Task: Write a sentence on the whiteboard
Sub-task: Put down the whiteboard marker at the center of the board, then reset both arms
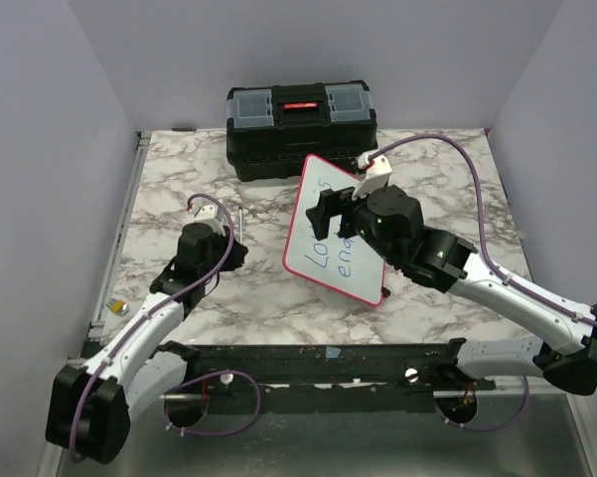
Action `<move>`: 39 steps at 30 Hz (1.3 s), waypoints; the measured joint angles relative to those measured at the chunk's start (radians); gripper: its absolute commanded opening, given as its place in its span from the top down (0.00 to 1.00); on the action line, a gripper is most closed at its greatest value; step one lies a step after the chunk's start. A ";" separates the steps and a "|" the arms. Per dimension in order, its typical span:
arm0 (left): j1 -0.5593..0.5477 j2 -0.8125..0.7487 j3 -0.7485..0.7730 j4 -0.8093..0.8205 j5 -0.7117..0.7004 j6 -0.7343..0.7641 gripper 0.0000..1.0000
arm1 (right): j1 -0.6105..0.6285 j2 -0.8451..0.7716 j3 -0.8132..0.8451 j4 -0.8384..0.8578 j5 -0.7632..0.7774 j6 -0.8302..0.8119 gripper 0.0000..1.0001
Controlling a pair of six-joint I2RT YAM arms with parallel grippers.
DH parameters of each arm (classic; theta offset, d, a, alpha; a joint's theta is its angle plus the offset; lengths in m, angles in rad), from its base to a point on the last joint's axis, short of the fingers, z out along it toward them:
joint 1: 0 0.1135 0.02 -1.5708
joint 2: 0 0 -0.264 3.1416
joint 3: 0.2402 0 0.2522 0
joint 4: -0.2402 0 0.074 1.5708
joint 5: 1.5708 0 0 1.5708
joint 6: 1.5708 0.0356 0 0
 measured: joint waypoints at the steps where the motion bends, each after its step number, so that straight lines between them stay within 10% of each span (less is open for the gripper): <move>1: 0.000 0.036 -0.014 0.016 -0.015 -0.021 1.00 | 0.000 0.000 -0.003 0.000 0.000 0.006 0.00; 11: 0.000 0.325 -0.028 0.171 -0.087 -0.114 0.93 | 0.000 -0.029 -0.047 0.020 0.002 0.039 0.00; 22: 0.002 0.533 0.060 0.275 -0.084 -0.161 0.02 | 0.000 -0.040 -0.068 0.026 0.072 0.039 0.00; 39: 0.002 0.144 0.085 0.144 -0.246 -0.024 0.01 | 0.000 -0.081 -0.101 0.031 0.132 0.025 0.00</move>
